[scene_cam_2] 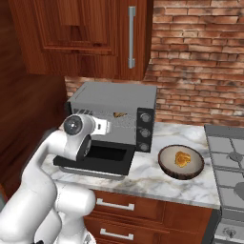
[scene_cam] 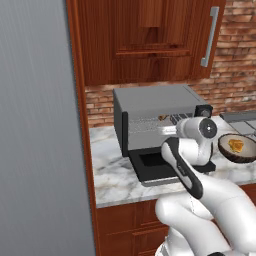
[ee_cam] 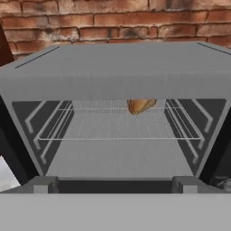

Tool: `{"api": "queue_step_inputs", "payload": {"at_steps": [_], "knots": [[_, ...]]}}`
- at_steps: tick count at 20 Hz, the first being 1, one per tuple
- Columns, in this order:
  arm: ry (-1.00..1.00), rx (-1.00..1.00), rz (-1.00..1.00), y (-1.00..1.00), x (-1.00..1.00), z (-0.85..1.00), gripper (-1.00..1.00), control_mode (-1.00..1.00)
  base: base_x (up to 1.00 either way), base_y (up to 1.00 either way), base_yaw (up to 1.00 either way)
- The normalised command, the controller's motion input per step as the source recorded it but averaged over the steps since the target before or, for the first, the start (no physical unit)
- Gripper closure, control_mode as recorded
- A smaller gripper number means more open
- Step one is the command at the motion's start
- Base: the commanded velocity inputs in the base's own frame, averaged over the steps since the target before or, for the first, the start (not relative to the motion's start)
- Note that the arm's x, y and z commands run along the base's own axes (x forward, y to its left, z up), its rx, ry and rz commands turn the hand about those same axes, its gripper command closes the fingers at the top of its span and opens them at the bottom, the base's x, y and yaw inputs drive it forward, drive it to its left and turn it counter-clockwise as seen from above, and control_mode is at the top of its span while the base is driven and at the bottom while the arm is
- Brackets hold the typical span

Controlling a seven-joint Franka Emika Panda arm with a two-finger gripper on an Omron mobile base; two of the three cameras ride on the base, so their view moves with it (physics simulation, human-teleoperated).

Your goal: Pick up the heated bread from the toaster oven and place it in the bowl. Then move the bread bowl to the dining counter.

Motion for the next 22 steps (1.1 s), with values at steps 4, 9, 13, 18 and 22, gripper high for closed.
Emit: {"api": "queue_step_inputs", "payload": {"at_steps": [4, 9, 13, 18, 22], "knots": [[-0.1, 0.03, 0.0, -0.01, 0.33, -0.06, -1.0, -1.0, 0.0, 0.0, 0.0], [-0.08, 0.0, 0.0, 0.0, 0.34, -0.03, -1.0, -1.0, 0.0, 0.0, 0.0], [-0.01, 0.0, 0.0, 0.0, 0.34, -0.08, -1.0, -1.0, 0.0, 0.0, 0.0], [0.0, 0.0, 0.0, 0.0, 0.37, -0.08, -1.0, -1.0, 0.0, 0.0, 0.0], [0.03, 0.02, 0.0, 0.0, 0.39, -0.1, -1.0, -1.0, 0.0, 0.0, 0.0]]}}
